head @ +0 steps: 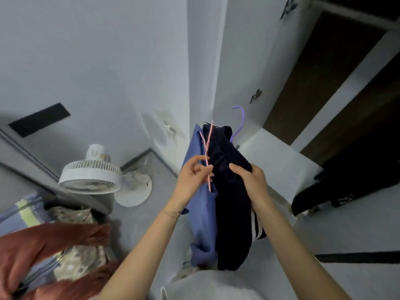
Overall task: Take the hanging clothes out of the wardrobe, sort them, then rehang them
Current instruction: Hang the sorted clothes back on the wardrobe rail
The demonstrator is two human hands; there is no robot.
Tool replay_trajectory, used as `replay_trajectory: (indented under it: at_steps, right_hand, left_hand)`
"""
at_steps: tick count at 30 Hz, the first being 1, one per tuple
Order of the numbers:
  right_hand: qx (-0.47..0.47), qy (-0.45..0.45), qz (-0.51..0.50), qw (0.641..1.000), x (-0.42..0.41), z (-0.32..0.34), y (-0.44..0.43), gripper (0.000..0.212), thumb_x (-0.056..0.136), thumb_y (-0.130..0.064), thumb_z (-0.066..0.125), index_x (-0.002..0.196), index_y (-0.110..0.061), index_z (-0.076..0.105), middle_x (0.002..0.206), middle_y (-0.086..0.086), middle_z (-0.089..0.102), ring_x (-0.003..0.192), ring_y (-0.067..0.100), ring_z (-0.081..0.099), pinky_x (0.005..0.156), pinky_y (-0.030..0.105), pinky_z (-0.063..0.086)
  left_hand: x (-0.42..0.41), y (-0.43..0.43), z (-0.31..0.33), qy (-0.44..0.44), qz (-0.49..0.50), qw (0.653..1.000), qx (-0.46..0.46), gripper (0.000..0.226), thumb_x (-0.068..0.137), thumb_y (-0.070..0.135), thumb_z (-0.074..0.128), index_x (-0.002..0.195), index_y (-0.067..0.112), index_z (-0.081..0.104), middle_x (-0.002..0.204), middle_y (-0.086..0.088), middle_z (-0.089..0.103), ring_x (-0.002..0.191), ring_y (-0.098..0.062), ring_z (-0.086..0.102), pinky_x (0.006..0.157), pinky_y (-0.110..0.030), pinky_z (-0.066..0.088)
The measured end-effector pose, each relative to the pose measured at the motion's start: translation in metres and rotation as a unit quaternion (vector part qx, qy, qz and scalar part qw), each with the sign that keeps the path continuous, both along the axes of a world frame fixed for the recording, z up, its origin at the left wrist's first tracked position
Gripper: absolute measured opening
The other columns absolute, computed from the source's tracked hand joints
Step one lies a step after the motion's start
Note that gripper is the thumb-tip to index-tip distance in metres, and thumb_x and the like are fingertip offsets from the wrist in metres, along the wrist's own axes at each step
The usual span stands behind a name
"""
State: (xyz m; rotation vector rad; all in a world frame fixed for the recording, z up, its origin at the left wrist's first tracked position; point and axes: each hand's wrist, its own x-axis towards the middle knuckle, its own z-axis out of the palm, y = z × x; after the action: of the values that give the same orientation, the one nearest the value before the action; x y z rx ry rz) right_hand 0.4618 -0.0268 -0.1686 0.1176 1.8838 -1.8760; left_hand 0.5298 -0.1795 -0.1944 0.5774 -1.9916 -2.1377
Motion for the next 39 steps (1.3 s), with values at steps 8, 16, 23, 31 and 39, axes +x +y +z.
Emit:
replay_trajectory:
  at_steps: [8, 16, 23, 31, 39]
  right_hand:
    - [0.007, 0.012, -0.172, 0.985, -0.089, 0.009, 0.045, 0.024, 0.085, -0.02, 0.072, 0.108, -0.014, 0.072, 0.097, 0.002, 0.076, 0.088, 0.019, 0.072, 0.08, 0.031, 0.057]
    - [-0.005, 0.02, -0.312, 0.95, -0.174, 0.018, 0.104, 0.015, 0.084, -0.02, 0.073, 0.097, -0.013, 0.073, 0.085, 0.003, 0.077, 0.081, 0.023, 0.073, 0.069, 0.03, 0.057]
    - [-0.015, 0.032, -0.371, 0.928, -0.244, 0.019, 0.17, 0.019, 0.083, -0.022, 0.073, 0.099, -0.012, 0.072, 0.088, 0.005, 0.076, 0.079, 0.023, 0.073, 0.073, 0.033, 0.059]
    - [-0.008, 0.035, -0.401, 0.915, -0.327, 0.015, 0.25, 0.021, 0.086, -0.022, 0.072, 0.104, -0.011, 0.071, 0.093, 0.008, 0.074, 0.083, 0.024, 0.072, 0.077, 0.035, 0.058]
    - [0.057, 0.077, -0.415, 0.905, -0.429, 0.026, 0.337, 0.01, 0.091, -0.025, 0.068, 0.098, -0.017, 0.067, 0.099, 0.008, 0.071, 0.094, 0.027, 0.068, 0.089, 0.042, 0.056]
  left_hand:
    - [-0.14, 0.022, 0.012, 0.019, -0.171, 0.985, 0.01, 0.025, 0.097, 0.008, 0.057, 0.121, 0.005, 0.056, 0.07, 0.0, 0.064, 0.072, -0.011, 0.066, 0.073, -0.025, 0.056]
    - [-0.268, 0.081, 0.03, 0.005, -0.284, 0.959, 0.002, 0.019, 0.097, 0.001, 0.052, 0.115, 0.005, 0.055, 0.073, -0.006, 0.058, 0.059, -0.003, 0.063, 0.062, -0.018, 0.055]
    - [-0.365, 0.15, 0.036, -0.01, -0.317, 0.948, 0.005, 0.015, 0.096, 0.007, 0.058, 0.108, 0.014, 0.061, 0.072, 0.002, 0.065, 0.061, -0.004, 0.065, 0.058, -0.018, 0.053]
    - [-0.454, 0.233, 0.035, -0.023, -0.318, 0.947, -0.021, 0.026, 0.096, 0.007, 0.057, 0.122, 0.006, 0.058, 0.077, -0.003, 0.062, 0.07, -0.011, 0.062, 0.065, -0.02, 0.056]
    - [-0.542, 0.302, 0.046, -0.007, -0.324, 0.945, -0.032, 0.03, 0.098, 0.009, 0.056, 0.127, 0.0, 0.056, 0.079, -0.005, 0.062, 0.068, -0.012, 0.059, 0.062, -0.019, 0.053]
